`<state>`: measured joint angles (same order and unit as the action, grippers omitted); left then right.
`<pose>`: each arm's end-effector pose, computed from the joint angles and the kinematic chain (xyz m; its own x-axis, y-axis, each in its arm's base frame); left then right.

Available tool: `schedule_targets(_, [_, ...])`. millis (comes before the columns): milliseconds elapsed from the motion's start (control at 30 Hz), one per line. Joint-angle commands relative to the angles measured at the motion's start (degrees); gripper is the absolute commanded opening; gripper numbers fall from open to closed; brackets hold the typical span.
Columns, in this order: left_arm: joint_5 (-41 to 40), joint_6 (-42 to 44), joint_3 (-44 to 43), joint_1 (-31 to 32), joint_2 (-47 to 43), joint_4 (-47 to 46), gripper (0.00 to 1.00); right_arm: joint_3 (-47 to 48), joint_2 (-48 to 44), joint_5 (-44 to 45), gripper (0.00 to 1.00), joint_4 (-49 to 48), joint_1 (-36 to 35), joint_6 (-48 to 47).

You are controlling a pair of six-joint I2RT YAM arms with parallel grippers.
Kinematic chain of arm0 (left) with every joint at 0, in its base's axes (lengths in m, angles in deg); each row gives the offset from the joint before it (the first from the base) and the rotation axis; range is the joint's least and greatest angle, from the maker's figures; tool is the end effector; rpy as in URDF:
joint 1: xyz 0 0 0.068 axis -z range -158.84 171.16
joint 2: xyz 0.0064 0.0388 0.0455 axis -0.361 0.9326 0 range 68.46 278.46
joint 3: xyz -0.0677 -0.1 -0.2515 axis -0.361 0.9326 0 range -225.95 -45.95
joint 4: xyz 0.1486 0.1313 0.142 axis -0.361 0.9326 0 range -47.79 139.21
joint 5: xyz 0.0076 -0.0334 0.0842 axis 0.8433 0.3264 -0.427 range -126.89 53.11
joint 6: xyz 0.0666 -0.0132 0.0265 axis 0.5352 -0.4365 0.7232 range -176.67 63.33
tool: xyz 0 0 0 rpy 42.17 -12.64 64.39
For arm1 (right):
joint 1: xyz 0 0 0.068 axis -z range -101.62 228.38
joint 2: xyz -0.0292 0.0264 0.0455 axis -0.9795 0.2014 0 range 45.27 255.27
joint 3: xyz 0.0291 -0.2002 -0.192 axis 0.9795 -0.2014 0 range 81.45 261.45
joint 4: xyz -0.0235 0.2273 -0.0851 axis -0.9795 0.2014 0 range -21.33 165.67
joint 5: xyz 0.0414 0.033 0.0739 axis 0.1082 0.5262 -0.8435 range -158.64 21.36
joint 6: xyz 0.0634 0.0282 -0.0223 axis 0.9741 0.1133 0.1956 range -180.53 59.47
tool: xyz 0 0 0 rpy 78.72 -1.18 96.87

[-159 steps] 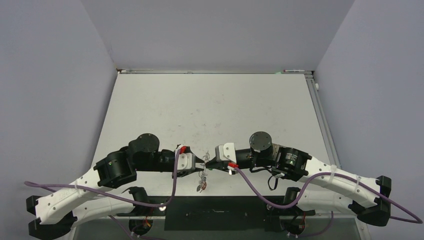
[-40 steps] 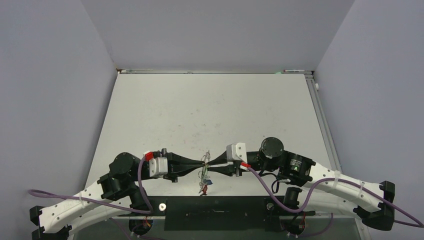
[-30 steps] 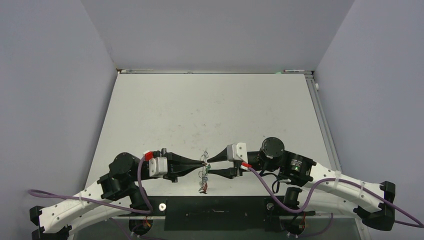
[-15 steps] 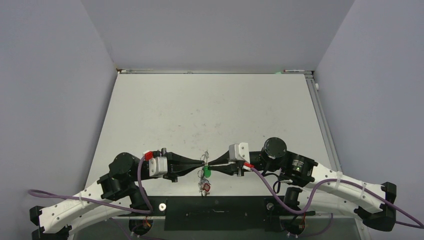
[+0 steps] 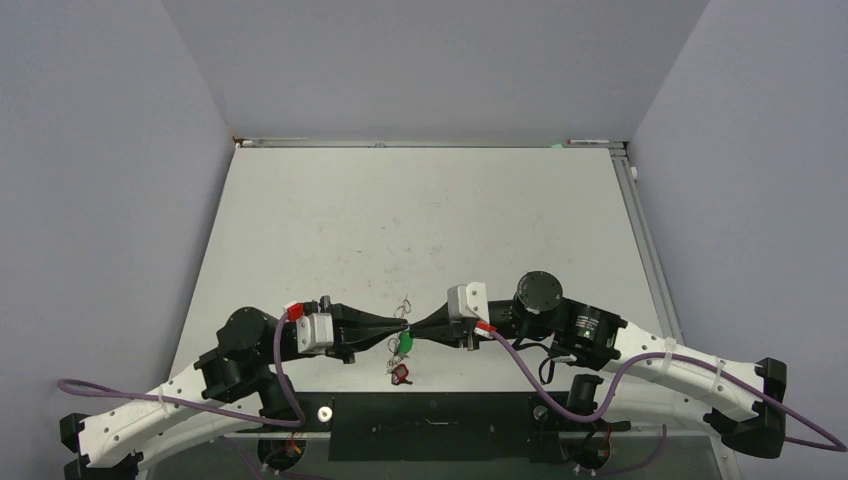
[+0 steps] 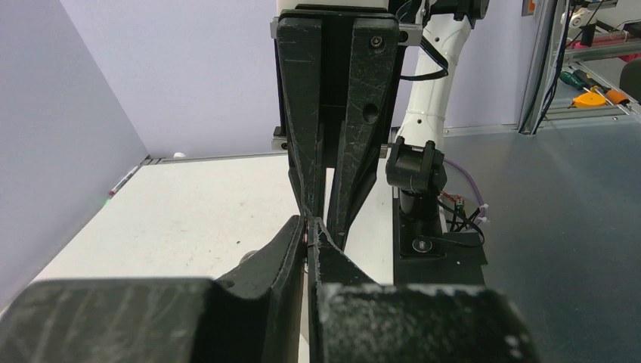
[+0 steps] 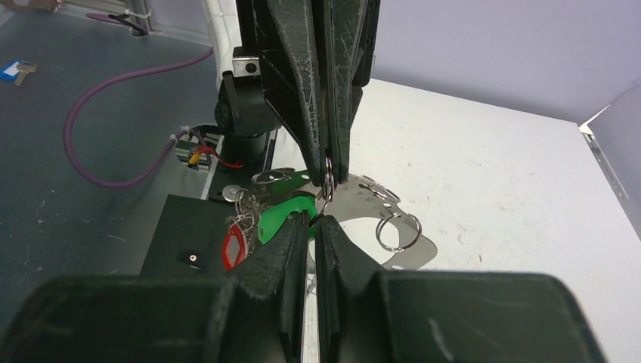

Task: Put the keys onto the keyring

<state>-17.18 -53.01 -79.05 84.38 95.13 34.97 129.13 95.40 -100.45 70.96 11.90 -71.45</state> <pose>0.0375 -0.1197 0.3506 0.1694 -0.2021 -0.9646 0.9793 0.1448 0.1416 0.0506 0.1964 0.3608 0.1550 -0.0474 -0.9868 -0.9772 -0.1542 -0.1461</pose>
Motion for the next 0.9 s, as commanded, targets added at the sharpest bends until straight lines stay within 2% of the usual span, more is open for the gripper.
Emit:
schedule_targets(0, [-0.78,-0.58,0.14,0.02,-0.7,-5.27,0.0,3.32,1.73,-0.47,0.05,-2.46,-0.44,-0.65])
schedule_targets(333, [-1.66,-0.01,0.22,-0.03,-0.97,-4.53,0.0,3.82,1.55,-0.11,0.06,-2.46,-0.5,-1.0])
schedule_targets(567, [-1.99,0.16,0.19,-0.03,-1.28,-4.45,0.0,3.95,0.62,0.68,0.37,-0.16,-0.51,-1.53])
schedule_targets(700, [-1.42,-0.13,0.67,-0.03,-1.62,-5.25,0.0,2.49,-2.02,0.92,0.42,-2.59,-0.45,-0.9])
schedule_targets(867, [-0.79,-0.98,1.63,-0.03,-1.99,-6.93,0.0,1.45,-2.73,2.03,0.42,-5.79,-0.49,0.42])
